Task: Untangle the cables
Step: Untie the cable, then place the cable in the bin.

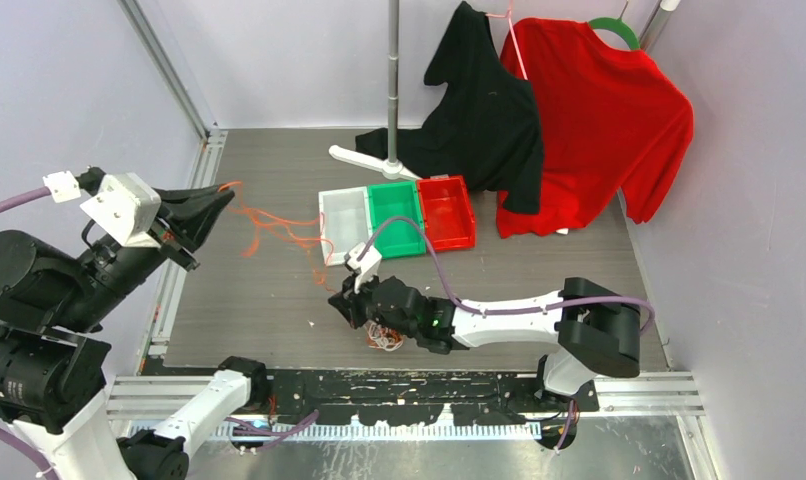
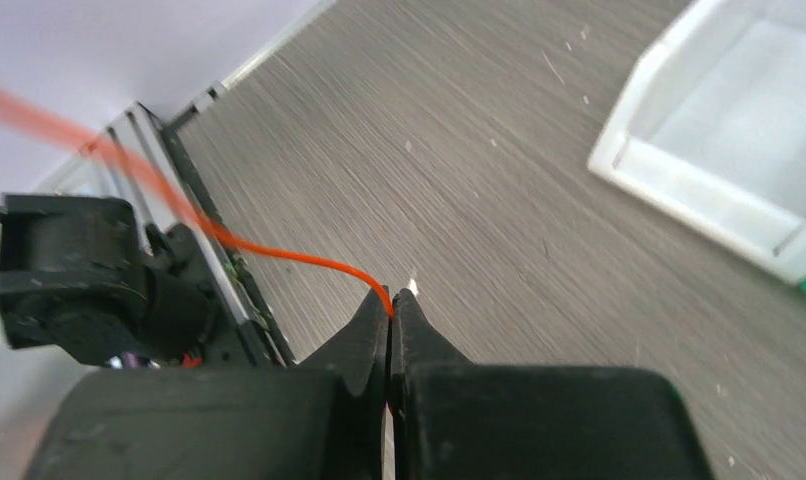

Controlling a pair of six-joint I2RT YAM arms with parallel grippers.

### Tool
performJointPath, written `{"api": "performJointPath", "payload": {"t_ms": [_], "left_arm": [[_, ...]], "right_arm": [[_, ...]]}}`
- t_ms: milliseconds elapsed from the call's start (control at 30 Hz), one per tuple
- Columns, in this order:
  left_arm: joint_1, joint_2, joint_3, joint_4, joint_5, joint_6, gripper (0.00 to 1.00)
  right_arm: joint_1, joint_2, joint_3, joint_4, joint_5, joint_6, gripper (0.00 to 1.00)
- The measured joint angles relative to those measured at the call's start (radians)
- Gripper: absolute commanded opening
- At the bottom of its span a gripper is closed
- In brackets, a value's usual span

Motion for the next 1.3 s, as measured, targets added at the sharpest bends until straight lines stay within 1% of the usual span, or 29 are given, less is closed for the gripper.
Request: {"api": "performJointPath", "payload": {"t_ms": [233,467,667,867,933,967,1033,1133,1300], "left_arm": [[0.000,0.008,0.008,0.073,-0.099,0.066,0.00],[0.000,0.039,0.008,0.220,-0.199,0.125,0.00],[0.000,0.055,0.001,0.407,-0.303,0.166,0.00],[0.000,0.062,-0.001,0.481,-0.329,0.181,0.00],[0.000,0.047,-0.051,0.557,-0.358,0.208,0.00],[0.000,0.034,-0.103,0.635,-0.387,0.234,0.00],[0.000,0.029,-0.149,0.716,-0.426,0.275,0.00],[0.000,0.059,-0.151,0.818,-0.471,0.327,0.00],[0.000,0.100,-0.106,0.918,-0.490,0.369,0.00]], "right_arm": [[0.000,-0.022,-0.140,-0.002,0.064,0.051,0.01],[0.000,-0.064,-0.247,-0.010,0.139,0.111,0.01],[0.000,-0.066,-0.317,-0.018,0.180,0.154,0.01],[0.000,-0.067,-0.335,-0.030,0.192,0.177,0.01],[0.000,-0.069,-0.335,-0.040,0.197,0.184,0.01],[0.000,-0.071,-0.335,-0.045,0.200,0.191,0.01],[0.000,-0.076,-0.342,-0.047,0.207,0.203,0.01],[0.000,-0.082,-0.368,-0.048,0.224,0.227,0.01],[0.000,-0.088,-0.393,-0.062,0.263,0.282,0.01]]}}
